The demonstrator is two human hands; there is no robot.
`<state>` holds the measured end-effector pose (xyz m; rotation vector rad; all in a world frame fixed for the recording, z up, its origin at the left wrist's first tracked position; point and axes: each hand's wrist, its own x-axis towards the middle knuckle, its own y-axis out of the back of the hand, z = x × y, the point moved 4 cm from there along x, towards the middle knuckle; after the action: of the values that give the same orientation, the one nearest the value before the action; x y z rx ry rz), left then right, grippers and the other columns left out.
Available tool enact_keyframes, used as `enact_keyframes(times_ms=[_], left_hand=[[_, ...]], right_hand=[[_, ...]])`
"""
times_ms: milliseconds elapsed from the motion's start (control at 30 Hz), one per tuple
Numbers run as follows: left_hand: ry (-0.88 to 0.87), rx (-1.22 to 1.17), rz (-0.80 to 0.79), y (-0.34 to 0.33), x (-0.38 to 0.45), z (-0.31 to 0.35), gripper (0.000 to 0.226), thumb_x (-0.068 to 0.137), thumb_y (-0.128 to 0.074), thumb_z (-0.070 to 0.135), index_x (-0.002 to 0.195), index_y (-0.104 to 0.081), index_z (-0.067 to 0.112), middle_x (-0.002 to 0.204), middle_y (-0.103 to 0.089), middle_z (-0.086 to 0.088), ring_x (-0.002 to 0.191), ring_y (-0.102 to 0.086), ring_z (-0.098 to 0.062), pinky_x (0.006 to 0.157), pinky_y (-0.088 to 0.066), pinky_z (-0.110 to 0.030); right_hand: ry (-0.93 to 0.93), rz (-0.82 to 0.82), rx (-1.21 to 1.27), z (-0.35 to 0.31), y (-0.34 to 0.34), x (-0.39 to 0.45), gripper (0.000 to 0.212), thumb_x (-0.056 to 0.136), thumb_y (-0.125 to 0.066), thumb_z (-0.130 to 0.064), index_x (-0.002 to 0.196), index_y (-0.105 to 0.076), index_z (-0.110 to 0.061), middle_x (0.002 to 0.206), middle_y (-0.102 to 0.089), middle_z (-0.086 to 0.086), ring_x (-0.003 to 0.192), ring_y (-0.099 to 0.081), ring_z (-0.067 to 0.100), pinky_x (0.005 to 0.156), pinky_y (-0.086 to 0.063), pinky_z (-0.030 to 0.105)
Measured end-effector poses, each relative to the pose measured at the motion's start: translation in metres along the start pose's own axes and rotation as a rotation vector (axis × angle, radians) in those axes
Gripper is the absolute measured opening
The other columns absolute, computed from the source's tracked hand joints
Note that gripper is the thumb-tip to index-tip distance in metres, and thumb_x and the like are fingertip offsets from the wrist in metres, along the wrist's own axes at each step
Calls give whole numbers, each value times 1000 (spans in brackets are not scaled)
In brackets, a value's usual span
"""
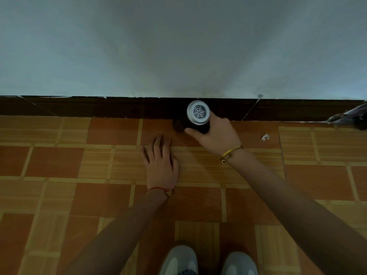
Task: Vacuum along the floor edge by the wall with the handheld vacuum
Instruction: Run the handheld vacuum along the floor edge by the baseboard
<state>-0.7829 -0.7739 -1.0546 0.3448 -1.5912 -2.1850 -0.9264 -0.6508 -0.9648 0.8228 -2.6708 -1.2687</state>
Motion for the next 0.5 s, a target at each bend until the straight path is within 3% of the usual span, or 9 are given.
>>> enact_keyframes(times_ms=[233, 333, 400, 500], left_hand=[[3, -2, -11, 0, 0, 0, 54, 95, -34, 34, 146, -38, 17, 153, -36, -9, 143, -28, -29, 118, -12, -60], [7, -4, -16, 0, 0, 0, 54, 95, -34, 34, 146, -38, 18, 153, -35, -9, 144, -27, -30, 119, -11, -60], [7, -3, -14, 0, 0, 0, 53, 95, -35, 33, 145, -39, 17, 153, -35, -8, 144, -27, -30, 119, -12, -60], [4, -4, -4, 0, -1, 0, 52, 94, -36, 33, 144, -41, 17, 152, -37, -9, 143, -28, -30, 118, -13, -61]], right_hand=[[-78, 29, 57, 26, 19, -11, 65, 76, -65, -61, 128, -53, -23, 111, -69, 0, 106, -63, 20, 88, -53, 39], [-129, 108, 58, 48, 36, -22, 56, 76, -68, -58, 117, -60, -21, 97, -69, -5, 99, -65, 21, 81, -52, 31], [-170, 124, 73, 55, 38, -25, 52, 75, -67, -59, 110, -60, -21, 87, -66, -6, 94, -66, 27, 81, -53, 35], [-135, 127, 74, 46, 28, -26, 56, 76, -66, -59, 118, -58, -22, 103, -70, -1, 103, -63, 24, 82, -48, 31]])
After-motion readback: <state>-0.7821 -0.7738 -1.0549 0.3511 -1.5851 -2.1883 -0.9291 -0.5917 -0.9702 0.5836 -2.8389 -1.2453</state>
